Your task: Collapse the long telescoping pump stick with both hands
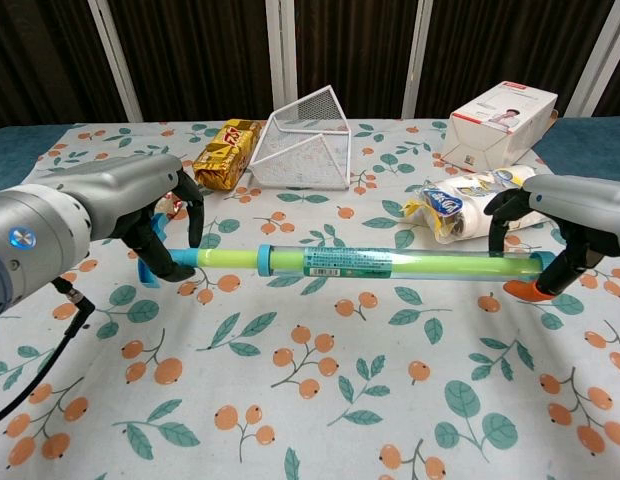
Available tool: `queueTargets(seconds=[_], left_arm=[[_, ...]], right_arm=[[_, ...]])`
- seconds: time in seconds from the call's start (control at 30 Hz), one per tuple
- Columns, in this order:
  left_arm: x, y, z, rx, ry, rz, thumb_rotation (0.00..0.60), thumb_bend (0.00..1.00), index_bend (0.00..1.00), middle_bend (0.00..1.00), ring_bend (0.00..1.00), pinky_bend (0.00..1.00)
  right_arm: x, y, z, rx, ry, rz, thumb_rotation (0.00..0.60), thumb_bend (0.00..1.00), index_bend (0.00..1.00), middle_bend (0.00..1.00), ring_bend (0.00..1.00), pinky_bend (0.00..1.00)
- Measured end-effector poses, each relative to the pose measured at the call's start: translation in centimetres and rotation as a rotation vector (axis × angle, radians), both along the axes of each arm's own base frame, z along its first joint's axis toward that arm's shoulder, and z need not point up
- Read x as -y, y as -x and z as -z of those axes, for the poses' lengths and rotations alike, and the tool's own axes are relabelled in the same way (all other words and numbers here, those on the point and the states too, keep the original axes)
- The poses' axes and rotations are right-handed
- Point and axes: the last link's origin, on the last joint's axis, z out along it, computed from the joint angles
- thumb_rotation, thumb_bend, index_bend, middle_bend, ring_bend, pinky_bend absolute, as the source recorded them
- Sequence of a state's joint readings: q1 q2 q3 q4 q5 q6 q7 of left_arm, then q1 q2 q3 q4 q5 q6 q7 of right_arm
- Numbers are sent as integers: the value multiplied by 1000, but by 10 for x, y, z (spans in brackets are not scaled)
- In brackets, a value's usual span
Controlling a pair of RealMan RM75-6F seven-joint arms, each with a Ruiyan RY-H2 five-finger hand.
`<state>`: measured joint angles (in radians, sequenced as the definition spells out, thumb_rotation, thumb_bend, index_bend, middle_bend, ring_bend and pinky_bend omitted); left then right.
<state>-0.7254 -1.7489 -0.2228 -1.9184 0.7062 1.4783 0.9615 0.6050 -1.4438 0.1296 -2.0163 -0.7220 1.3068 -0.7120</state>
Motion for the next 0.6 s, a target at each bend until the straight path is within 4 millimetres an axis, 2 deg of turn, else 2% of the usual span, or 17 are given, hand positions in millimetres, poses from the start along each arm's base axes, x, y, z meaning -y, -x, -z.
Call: queueTargets(seconds=[0.2, 0.27, 0.3, 0.33, 0.4, 0.47, 0.5, 0.6], left_arm=[[0, 0, -1, 4, -3, 5, 600, 505, 679, 174, 0, 77], [0, 0, 0, 9, -3, 9, 600, 498, 646, 162, 0, 77], [1, 0, 0, 9, -1, 9, 600, 488, 617, 151, 0, 77], [1, 0, 0, 8, 1, 9, 600, 460, 556, 127, 0, 77], [2, 1, -1, 4, 4, 13, 600, 382, 424, 73, 0, 67], [2, 2, -3, 3, 3, 17, 600, 312, 296, 37, 0, 54], [2, 3, -4, 5, 3, 18, 600, 294, 245, 31, 0, 52], [4, 6, -7, 15, 5, 14, 600, 280, 185, 31, 0, 52]], right_arm=[[-1, 0, 0, 0, -6, -1, 600, 388, 675, 131, 0, 0], [-1, -1, 1, 1, -8, -5, 600, 387, 654, 131, 0, 0], [-2, -1, 1, 0, -9, -7, 600, 387, 616, 131, 0, 0], [-2, -1, 1, -2, -12, -10, 600, 388, 509, 116, 0, 0], [-3, -1, 1, -3, -20, -11, 600, 387, 179, 42, 0, 0], [-4, 1, 0, -5, -29, -12, 600, 387, 18, 1, 0, 0], [-4, 1, -1, -7, -32, -13, 600, 388, 0, 0, 0, 0], [-4, 4, -3, -7, -35, -13, 600, 387, 0, 0, 0, 0]])
